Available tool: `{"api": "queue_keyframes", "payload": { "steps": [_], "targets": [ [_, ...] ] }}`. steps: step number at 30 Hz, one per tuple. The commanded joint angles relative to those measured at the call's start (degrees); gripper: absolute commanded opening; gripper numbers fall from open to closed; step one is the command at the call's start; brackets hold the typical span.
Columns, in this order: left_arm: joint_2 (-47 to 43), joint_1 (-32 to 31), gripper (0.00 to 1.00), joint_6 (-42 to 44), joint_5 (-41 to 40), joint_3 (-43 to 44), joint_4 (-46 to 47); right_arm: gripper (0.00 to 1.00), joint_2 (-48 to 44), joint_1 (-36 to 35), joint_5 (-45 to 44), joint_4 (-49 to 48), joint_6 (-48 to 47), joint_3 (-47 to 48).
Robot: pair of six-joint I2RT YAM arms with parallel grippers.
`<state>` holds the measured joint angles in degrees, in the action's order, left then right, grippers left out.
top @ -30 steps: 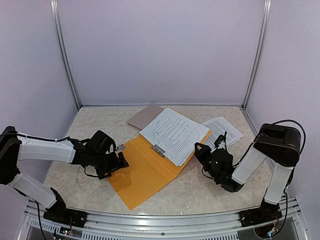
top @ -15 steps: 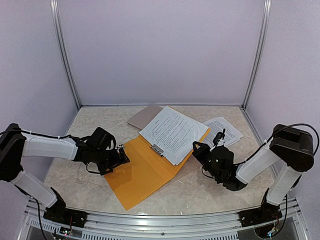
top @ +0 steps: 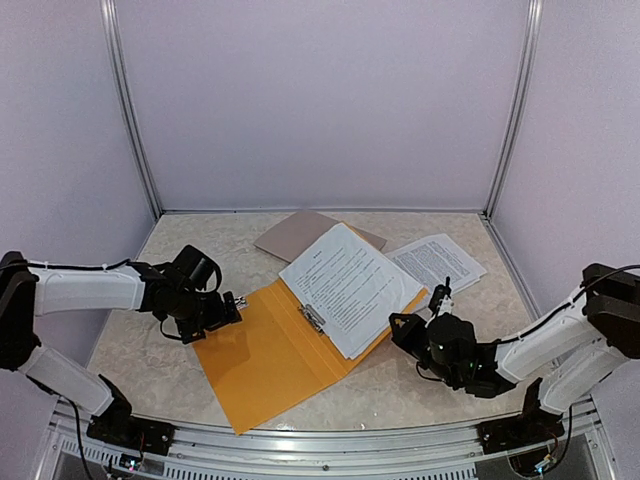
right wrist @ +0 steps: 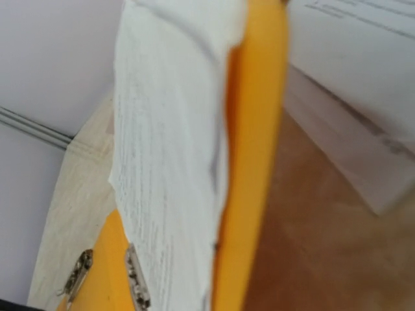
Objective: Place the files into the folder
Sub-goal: Rotate the folder with some files at the center of the board.
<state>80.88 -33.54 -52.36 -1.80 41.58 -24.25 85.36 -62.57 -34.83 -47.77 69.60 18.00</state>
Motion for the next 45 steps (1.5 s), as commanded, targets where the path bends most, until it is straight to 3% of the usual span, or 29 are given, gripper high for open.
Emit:
{"api": "queue_keyframes", "payload": {
  "steps": [1,7,11,17,22,26,40,45],
  "targets": [
    [-1.2,1.5,0.99,2.1,-2.4,3.5,-2.7,0.08,-5.6,-2.7,-7.8,10.5,3.5,-3.6],
    [1.0,4.5,0.99,3.9,-0.2,5.0,-0.4,0.08,-12.2,-3.9,-12.3,16.9,7.9,-7.2],
    [4.2,8.0,0.99,5.5,4.3,5.7,1.4,0.10,-17.6,-4.4,-12.6,21.1,2.5,-6.6],
    [9.1,10.5,0.78,8.4,6.4,7.3,3.4,0.23,-17.3,-4.4,-9.6,27.3,-20.0,5.5],
    [14.6,12.6,0.58,10.0,10.4,9.7,4.6,0.24,-12.8,-4.3,-7.8,26.3,-28.3,11.1],
    [17.1,13.2,0.47,10.4,11.8,11.1,4.9,0.24,-8.6,-4.2,-5.8,23.8,-29.6,12.6],
    [15.7,15.2,0.22,12.4,9.1,11.2,3.3,0.24,-3.3,-2.4,0.1,19.5,-28.8,13.0],
    [16.5,16.4,0.18,13.6,9.6,12.4,3.1,0.24,-2.5,-2.1,1.1,19.1,-28.4,12.9]
  ]
}}
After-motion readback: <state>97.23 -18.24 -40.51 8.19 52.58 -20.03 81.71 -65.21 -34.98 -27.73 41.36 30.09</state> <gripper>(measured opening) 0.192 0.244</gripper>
